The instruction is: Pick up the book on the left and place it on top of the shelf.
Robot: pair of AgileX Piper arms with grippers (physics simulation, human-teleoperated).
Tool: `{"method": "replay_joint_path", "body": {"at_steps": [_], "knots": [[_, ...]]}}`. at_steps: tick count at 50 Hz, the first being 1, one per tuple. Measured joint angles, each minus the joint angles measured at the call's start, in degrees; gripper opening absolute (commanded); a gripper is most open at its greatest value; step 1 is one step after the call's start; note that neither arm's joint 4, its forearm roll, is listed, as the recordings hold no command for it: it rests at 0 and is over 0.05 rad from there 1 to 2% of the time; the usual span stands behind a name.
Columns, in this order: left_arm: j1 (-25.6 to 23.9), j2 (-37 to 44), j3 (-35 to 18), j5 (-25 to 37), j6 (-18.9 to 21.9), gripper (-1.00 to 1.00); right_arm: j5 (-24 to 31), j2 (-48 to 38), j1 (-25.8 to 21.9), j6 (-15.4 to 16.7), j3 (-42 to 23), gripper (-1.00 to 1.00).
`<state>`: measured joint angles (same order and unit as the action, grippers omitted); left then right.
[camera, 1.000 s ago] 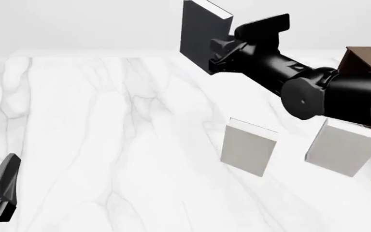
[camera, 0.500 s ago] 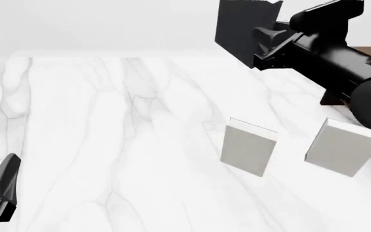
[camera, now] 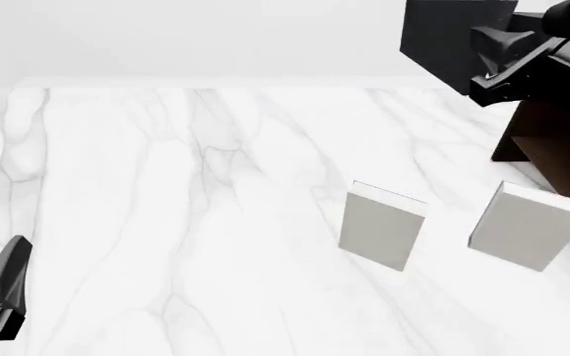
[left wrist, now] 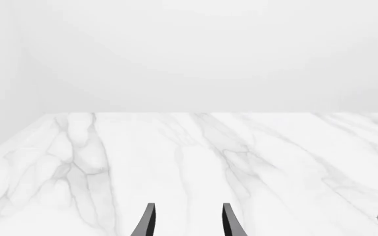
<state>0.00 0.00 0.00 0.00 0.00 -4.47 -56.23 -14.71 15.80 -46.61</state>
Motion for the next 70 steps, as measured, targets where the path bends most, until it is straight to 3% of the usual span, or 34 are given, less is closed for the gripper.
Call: {"method": "replay_joint_path", "body": {"at_steps": [33,70], "knots": [[0.00,0.00,0.00,0.00,0.00,1.00,10.22,9.57,9.23,9.17,-0.57,-1.00],[0.00,0.00,0.00,0.00,0.00,1.00,11.86,12.81,18.47,19.28,0.22,-1.00]]}}
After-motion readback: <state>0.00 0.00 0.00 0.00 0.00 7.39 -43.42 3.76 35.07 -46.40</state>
